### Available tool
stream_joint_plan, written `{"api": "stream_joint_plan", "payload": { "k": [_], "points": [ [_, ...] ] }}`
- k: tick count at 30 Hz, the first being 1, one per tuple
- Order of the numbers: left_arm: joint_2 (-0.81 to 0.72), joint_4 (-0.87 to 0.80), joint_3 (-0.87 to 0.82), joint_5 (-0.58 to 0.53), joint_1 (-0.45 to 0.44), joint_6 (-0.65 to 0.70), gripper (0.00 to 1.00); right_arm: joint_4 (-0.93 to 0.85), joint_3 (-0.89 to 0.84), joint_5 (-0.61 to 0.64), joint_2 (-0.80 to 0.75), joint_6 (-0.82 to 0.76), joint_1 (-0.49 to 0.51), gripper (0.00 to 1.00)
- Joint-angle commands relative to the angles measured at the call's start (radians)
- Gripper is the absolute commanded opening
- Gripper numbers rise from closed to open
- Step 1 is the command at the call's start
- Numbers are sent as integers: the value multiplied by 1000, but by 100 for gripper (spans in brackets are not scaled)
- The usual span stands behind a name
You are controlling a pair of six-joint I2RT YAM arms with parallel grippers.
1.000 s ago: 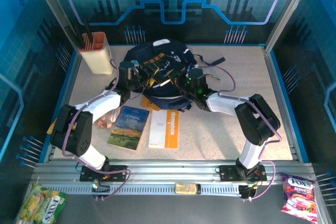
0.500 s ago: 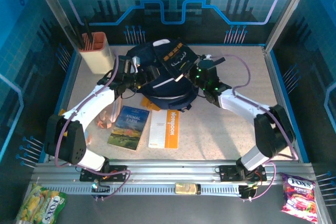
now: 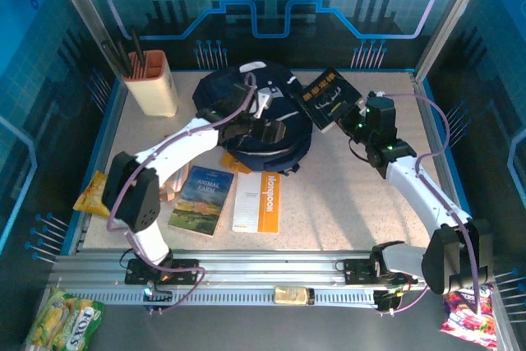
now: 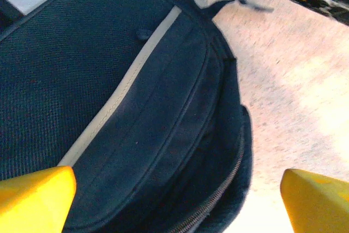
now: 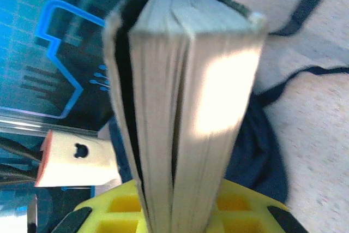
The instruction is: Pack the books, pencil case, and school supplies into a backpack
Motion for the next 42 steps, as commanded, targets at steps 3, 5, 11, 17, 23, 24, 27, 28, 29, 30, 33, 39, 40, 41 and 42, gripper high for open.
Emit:
{"api": "stream_joint_plan", "payload": {
  "k": [3, 5, 11, 17, 23, 24, 27, 28, 29, 30, 33, 39, 40, 41, 42],
  "points": [
    [155, -209, 180, -128, -30, 232, 95, 15, -58, -123, -58, -38, -86, 3],
    [232, -324, 278, -168, -42, 310, 95, 5, -73, -127, -76, -38, -107, 3],
    [371, -425, 452, -247, -55, 409, 86, -64, -84, -104, -132, -75, -115, 3],
    [477, -525, 595, -196, -63, 467, 83, -90, -84, -89, -154, -77, -119, 3],
    [544, -570, 671, -204, -69, 496, 83, -70, -90, -79, -151, -87, -118, 3],
    [552, -573, 680, -203, -71, 498, 82, -70, -90, -74, -150, -85, -118, 4],
    [567, -588, 715, -206, -75, 494, 79, -70, -89, -66, -147, -79, -119, 4],
    [567, -582, 713, -219, -75, 494, 76, -70, -87, -63, -145, -79, -121, 3],
    [566, -579, 712, -235, -78, 496, 73, -70, -85, -59, -143, -81, -120, 4],
    [566, -581, 711, -255, -82, 505, 70, -75, -83, -54, -142, -84, -122, 4],
    [555, -576, 706, -336, -108, 524, 51, -93, -65, -54, -139, -87, -132, 4],
    [519, -524, 699, -383, -114, 531, 26, -113, -33, -51, -135, -118, -142, 4],
    [516, -517, 699, -390, -115, 530, 23, -110, -34, -50, -135, -116, -142, 4],
    [512, -510, 700, -399, -115, 528, 20, -110, -37, -51, -135, -112, -142, 4],
    [509, -509, 704, -401, -115, 523, 16, -108, -40, -54, -137, -109, -144, 4]
  ]
}}
